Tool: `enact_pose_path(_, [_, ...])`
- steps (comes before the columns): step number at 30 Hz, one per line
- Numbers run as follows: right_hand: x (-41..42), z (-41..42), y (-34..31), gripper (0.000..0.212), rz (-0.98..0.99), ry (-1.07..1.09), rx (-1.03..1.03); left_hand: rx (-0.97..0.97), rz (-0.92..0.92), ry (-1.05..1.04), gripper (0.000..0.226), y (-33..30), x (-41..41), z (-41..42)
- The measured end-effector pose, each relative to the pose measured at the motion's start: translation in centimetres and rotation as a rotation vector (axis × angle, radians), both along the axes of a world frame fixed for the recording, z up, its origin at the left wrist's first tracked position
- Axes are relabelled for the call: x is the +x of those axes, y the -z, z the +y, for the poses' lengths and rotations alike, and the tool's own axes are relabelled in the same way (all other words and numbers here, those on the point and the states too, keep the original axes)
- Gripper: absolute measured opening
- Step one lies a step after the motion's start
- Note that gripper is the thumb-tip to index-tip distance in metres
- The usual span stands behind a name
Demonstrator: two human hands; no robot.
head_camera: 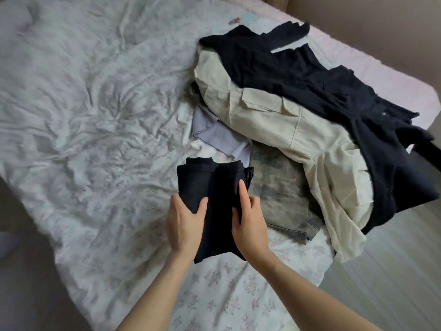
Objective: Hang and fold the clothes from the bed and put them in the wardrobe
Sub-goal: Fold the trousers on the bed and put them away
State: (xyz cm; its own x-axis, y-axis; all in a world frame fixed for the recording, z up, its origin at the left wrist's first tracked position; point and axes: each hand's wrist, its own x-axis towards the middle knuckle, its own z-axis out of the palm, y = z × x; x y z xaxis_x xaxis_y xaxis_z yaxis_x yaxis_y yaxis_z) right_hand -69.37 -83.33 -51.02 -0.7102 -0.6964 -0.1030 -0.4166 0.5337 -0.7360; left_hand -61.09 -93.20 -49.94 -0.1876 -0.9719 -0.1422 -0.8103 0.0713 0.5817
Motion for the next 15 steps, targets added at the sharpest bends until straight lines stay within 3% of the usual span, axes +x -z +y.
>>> enact_pose_path(7, [2.2,-0.3,-6.9,0.060,0.061,-0.129,-0.145,-0.261,0.013,-0.042,0.047,-7.5,3.0,1.8])
enact_pose_path(15, [7.0,0.8,-15.8,0.056,0.128,-0.464,-0.338,-0.430,0.068,-0.355,0.059,-16.2,10.3,7.8])
